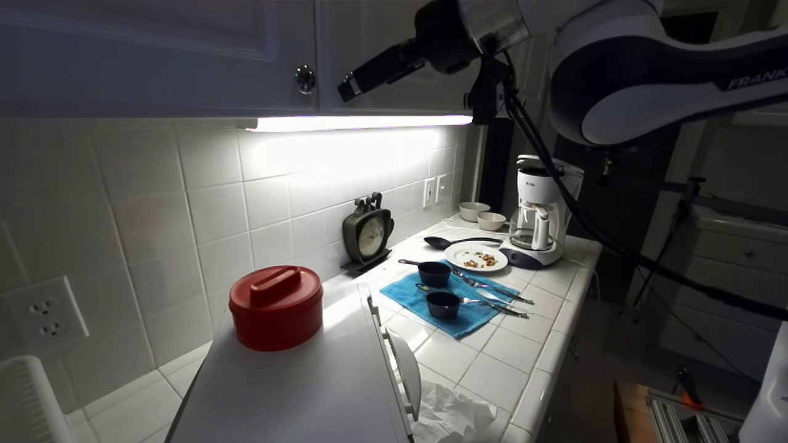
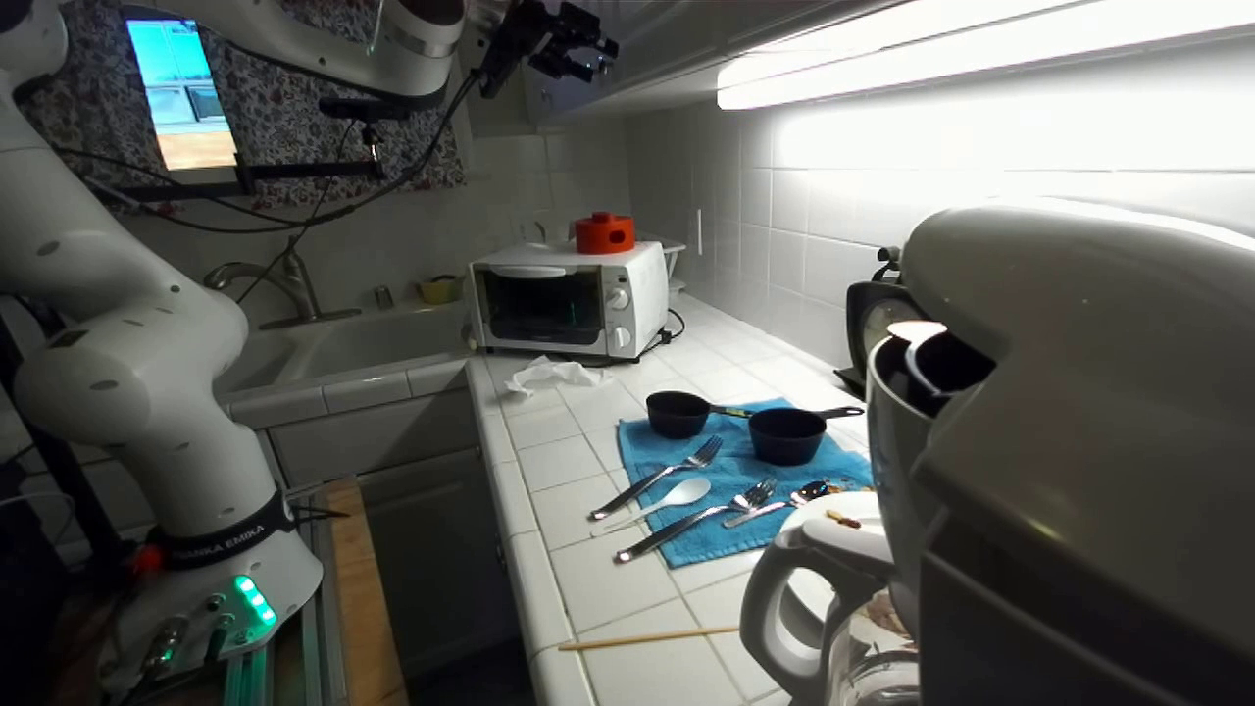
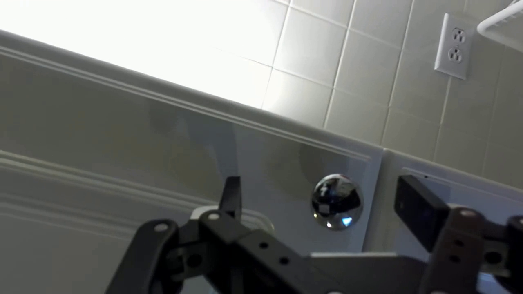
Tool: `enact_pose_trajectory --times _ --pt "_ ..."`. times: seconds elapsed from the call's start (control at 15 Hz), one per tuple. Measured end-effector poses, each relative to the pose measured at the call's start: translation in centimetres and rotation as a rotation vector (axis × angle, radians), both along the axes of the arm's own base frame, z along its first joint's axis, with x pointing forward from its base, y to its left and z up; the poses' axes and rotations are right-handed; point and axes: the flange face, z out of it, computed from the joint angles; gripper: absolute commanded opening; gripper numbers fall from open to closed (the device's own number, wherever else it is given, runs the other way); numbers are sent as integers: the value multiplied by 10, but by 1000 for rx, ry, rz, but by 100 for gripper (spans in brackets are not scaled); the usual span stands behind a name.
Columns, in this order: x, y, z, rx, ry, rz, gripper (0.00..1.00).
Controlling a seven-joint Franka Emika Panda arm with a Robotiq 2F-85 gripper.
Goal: Open the right side of the top cabinet
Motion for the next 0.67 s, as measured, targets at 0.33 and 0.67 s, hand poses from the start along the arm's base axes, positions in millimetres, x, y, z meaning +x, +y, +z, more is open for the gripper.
enact_pose_trajectory --times 0.33,0.67 --pt "5 -2 -3 4 13 -5 44" --pt "4 7 -3 -3 18 5 10"
